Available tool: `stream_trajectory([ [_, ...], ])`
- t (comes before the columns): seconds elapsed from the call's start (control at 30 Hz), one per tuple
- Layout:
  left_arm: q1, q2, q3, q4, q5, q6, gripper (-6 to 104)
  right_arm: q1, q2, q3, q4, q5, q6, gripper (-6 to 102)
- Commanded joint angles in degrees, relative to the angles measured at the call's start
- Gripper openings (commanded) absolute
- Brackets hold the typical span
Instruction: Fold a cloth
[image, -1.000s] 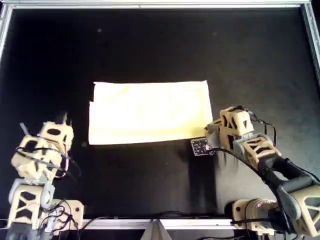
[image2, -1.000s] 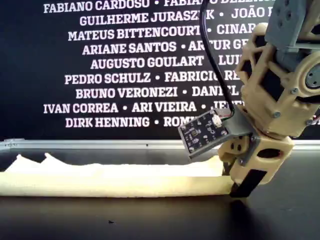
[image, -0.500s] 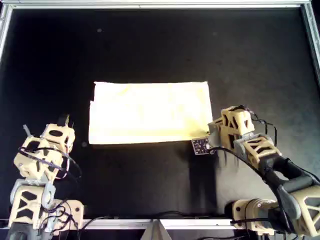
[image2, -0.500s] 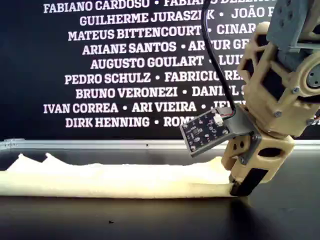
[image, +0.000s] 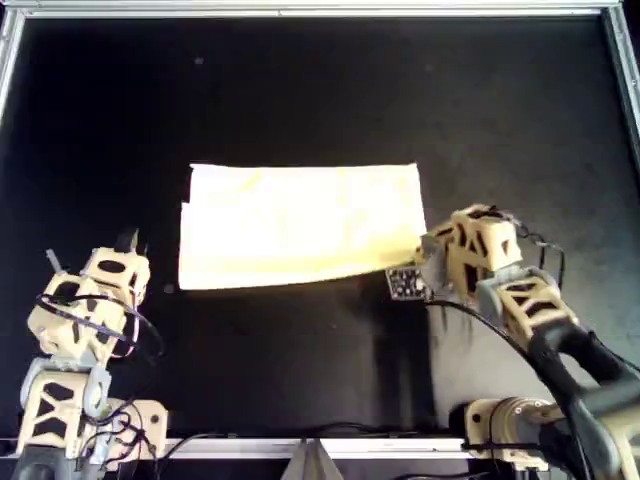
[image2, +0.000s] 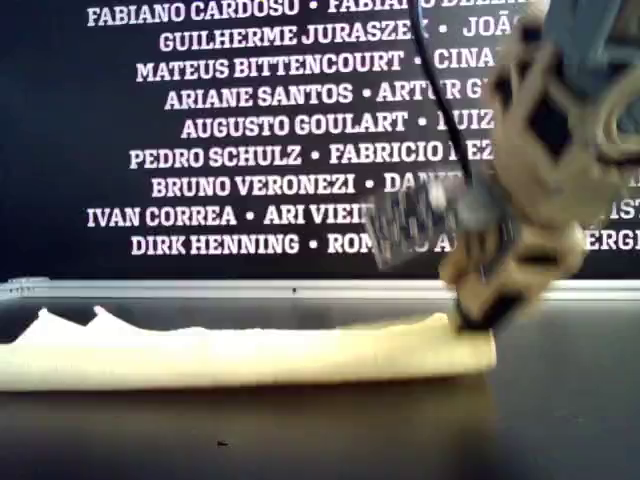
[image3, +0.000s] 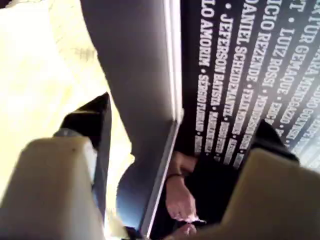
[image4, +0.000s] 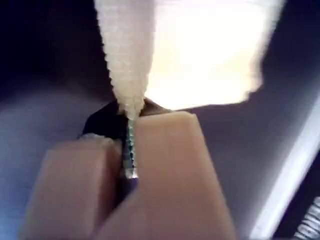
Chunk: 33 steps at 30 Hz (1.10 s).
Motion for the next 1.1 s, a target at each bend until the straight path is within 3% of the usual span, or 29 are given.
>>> stream_trajectory([
  [0.0,1.0,0.9,-2.3,-0.5,-0.1,0.3,99,0.8,7.5,-3.3,-2.3,-0.5,-0.26,-2],
  [0.17,1.0,0.9,-4.5,-0.5,-0.2,0.3,99,1.5,5.4,-10.4,-2.3,-0.9,-0.26,-2],
  [0.53,1.0,0.9,-7.8,-0.5,-0.2,0.3,98,18.8,-18.9,-40.3,-2.3,0.0,-0.26,-2],
  [1.07,1.7,0.9,-7.8,-0.5,-0.3,0.3,98,34.1,-53.0,-85.5,-2.3,-0.2,-0.26,-2],
])
